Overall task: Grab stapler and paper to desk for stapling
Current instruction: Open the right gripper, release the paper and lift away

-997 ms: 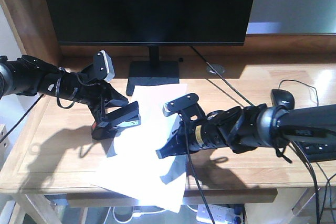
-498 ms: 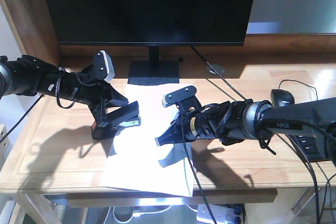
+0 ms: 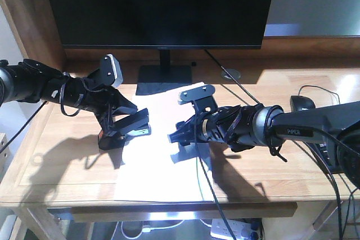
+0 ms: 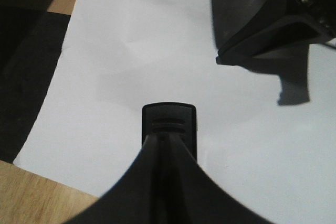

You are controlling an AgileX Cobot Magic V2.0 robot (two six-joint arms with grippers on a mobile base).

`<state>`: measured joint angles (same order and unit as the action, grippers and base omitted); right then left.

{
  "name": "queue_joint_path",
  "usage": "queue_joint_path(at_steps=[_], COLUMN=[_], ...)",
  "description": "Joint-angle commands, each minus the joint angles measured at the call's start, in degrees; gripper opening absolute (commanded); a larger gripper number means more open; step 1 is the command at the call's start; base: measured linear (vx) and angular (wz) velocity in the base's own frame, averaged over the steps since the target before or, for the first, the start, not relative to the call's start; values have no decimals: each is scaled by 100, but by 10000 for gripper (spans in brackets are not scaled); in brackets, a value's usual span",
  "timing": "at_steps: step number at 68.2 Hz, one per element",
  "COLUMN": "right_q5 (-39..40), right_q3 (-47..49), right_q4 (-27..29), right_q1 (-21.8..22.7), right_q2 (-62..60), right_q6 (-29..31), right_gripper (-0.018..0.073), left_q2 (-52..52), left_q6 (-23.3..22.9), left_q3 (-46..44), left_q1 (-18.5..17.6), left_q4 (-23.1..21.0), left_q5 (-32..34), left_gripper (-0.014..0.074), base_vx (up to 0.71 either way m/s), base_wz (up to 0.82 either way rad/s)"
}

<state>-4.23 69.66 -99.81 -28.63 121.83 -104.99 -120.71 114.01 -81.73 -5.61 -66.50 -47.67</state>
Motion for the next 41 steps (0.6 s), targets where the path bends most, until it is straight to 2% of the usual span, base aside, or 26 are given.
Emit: queue_joint_path(at_steps=[1, 25, 41], right_q5=[-430, -585, -1281], right_q3=[131, 112, -312], right_q4=[-249, -244, -87], right_q1=[12, 12, 12], right_q2=[-367, -802, -1586], right_q6=[-99, 41, 359], right_gripper=[543, 543, 543], left_q2=[316, 316, 316], left_q6=[-55, -55, -55], left_q3=[-153, -153, -153], left_q1=[-55, -55, -55], left_q4=[-309, -309, -309], left_q5=[-123, -123, -123], left_gripper=[-6, -6, -6], base_vx=[0, 0, 0], base_wz=[0, 0, 0])
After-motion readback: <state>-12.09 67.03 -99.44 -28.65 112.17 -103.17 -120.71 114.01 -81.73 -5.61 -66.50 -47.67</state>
